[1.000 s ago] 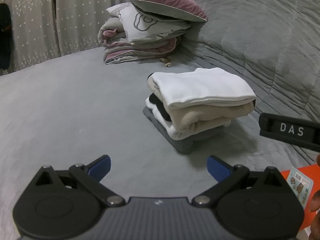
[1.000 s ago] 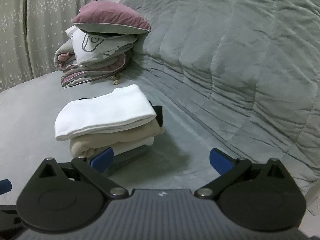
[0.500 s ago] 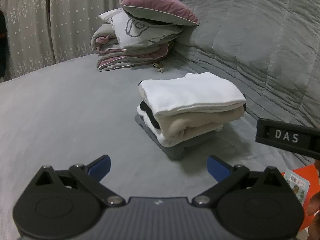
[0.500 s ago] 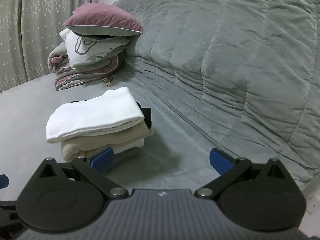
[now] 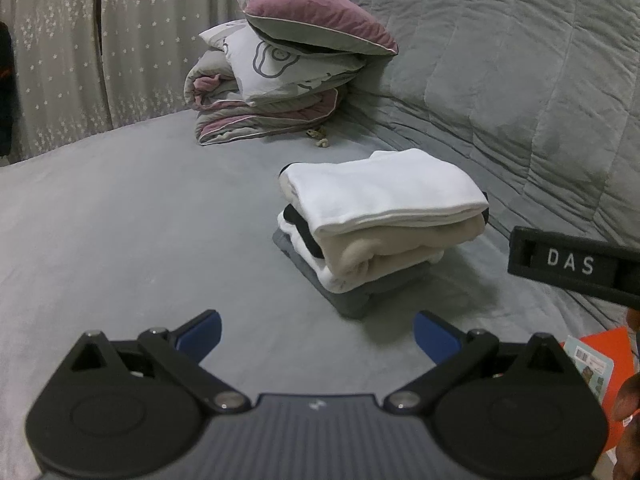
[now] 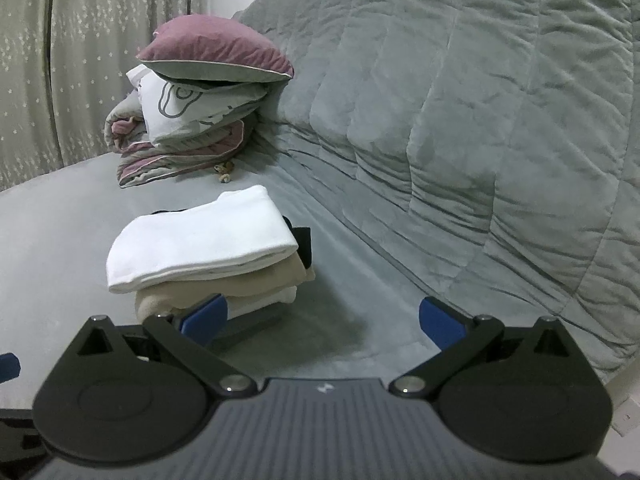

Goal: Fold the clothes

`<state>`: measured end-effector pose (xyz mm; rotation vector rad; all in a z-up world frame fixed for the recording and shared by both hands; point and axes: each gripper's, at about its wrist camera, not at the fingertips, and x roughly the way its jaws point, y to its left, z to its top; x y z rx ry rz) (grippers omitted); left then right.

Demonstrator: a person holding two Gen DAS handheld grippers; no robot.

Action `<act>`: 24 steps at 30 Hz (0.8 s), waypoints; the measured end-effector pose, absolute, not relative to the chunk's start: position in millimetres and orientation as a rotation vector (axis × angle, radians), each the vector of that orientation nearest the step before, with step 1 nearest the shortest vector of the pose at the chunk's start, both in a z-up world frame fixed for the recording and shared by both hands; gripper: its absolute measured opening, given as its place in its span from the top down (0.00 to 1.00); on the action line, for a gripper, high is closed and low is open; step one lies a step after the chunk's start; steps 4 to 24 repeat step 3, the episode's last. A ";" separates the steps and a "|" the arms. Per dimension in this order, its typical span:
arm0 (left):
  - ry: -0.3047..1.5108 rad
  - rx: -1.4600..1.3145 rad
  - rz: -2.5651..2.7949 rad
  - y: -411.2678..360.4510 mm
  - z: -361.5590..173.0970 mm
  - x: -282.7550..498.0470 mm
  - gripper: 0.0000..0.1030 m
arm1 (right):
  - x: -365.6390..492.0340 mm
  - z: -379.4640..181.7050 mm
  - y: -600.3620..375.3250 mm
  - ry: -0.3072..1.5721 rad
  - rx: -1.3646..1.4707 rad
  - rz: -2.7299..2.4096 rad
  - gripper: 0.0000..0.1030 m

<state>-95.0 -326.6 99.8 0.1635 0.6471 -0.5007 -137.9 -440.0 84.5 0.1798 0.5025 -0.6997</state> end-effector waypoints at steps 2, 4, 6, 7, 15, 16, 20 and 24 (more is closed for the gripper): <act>0.648 0.161 -0.500 -324.4 100.7 -96.0 0.00 | -138.8 86.3 -437.2 0.500 0.173 -0.698 0.00; 0.647 0.160 -0.501 -323.3 101.1 -96.6 0.01 | -139.3 87.2 -436.0 0.498 0.171 -0.697 0.00; 0.647 0.160 -0.501 -323.3 101.1 -96.6 0.01 | -139.3 87.2 -436.0 0.498 0.171 -0.697 0.00; 0.647 0.160 -0.501 -323.3 101.1 -96.6 0.01 | -139.3 87.2 -436.0 0.498 0.171 -0.697 0.00; 0.647 0.160 -0.501 -323.3 101.1 -96.6 0.01 | -139.3 87.2 -436.0 0.498 0.171 -0.697 0.00; 0.647 0.160 -0.501 -323.3 101.1 -96.6 0.01 | -139.3 87.2 -436.0 0.498 0.171 -0.697 0.00; 0.647 0.160 -0.501 -323.3 101.1 -96.6 0.01 | -139.3 87.2 -436.0 0.498 0.171 -0.697 0.00; 0.647 0.160 -0.501 -323.3 101.1 -96.6 0.01 | -139.3 87.2 -436.0 0.498 0.171 -0.697 0.00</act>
